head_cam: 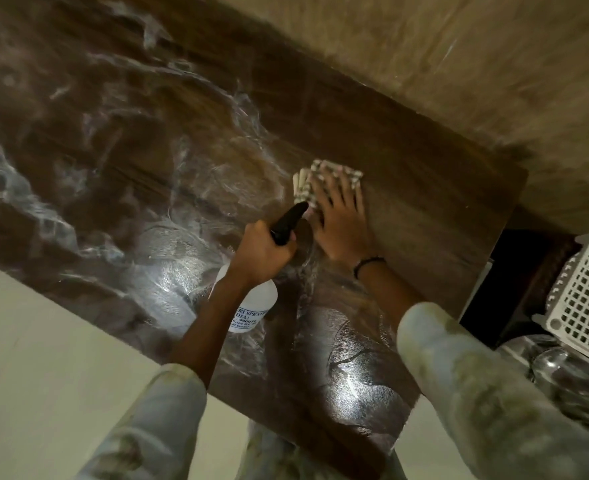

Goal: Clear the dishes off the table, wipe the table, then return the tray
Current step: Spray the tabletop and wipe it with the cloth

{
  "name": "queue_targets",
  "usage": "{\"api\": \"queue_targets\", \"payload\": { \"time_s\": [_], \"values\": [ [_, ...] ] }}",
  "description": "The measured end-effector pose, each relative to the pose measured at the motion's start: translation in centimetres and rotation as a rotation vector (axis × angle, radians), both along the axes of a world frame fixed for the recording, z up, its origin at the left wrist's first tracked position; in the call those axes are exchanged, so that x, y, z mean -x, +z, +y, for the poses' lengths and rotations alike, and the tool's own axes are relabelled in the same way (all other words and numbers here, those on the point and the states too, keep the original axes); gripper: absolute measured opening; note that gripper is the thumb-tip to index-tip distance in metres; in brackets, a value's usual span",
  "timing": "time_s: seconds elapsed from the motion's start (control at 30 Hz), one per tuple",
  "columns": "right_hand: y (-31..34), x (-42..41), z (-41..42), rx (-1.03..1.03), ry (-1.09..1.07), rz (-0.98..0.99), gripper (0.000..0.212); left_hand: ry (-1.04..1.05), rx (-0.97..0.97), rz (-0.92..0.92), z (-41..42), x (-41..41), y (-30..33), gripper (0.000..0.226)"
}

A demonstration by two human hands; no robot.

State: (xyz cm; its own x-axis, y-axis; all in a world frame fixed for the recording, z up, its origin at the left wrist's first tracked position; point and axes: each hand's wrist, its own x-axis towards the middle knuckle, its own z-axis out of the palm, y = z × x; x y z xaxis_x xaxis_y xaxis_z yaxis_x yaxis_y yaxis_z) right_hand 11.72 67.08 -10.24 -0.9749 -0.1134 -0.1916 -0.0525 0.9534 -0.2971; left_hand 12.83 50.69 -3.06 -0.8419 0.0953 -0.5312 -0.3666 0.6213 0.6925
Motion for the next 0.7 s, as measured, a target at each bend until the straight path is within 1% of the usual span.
{"api": "queue_targets", "payload": {
  "time_s": [0.07, 0.13, 0.23, 0.33, 0.4, 0.47, 0.53, 0.6, 0.63, 0.7],
  "values": [
    [0.1, -2.5, 1.3, -0.001, 0.123, -0.016, 0.059, -0.026, -0.026, -0.005, 0.2, -0.2, 0.2, 0.019],
    [0.0, -3.4, 4.1, -0.012, 0.140, -0.014, 0.058, -0.024, -0.041, -0.007, 0.2, -0.3, 0.2, 0.018],
    [-0.2, -1.6, 6.2, -0.039, -0.054, -0.014, 0.056, -0.012, -0.063, -0.003, -0.1, -0.4, 0.4, 0.014],
    [-0.3, 2.2, 3.8, -0.042, -0.264, -0.002, 0.058, -0.001, -0.081, -0.012, -0.6, -0.3, 0.5, 0.014],
    [-0.2, 3.7, 1.3, -0.026, -0.308, -0.048, 0.058, 0.002, -0.089, -0.013, -0.7, -0.2, 0.5, 0.015],
    [0.1, 3.0, -0.5, -0.018, -0.206, -0.063, 0.058, 0.002, -0.084, -0.006, -0.8, -0.1, 0.4, 0.018],
    [0.6, 0.4, -1.0, -0.016, 0.005, -0.066, 0.057, 0.000, -0.088, 0.011, -0.7, -0.2, 0.3, 0.018],
    [0.6, -2.7, 0.3, -0.013, 0.179, -0.053, 0.058, -0.018, -0.083, 0.031, -0.6, -0.5, 0.3, 0.018],
    [0.4, -3.9, 1.6, -0.020, 0.216, -0.040, 0.057, -0.032, -0.078, 0.032, -0.6, -0.8, 0.2, 0.017],
    [0.2, -5.3, 4.8, -0.038, 0.154, -0.033, 0.056, -0.067, -0.072, 0.009, -0.5, -1.6, -0.2, 0.016]
  ]
}}
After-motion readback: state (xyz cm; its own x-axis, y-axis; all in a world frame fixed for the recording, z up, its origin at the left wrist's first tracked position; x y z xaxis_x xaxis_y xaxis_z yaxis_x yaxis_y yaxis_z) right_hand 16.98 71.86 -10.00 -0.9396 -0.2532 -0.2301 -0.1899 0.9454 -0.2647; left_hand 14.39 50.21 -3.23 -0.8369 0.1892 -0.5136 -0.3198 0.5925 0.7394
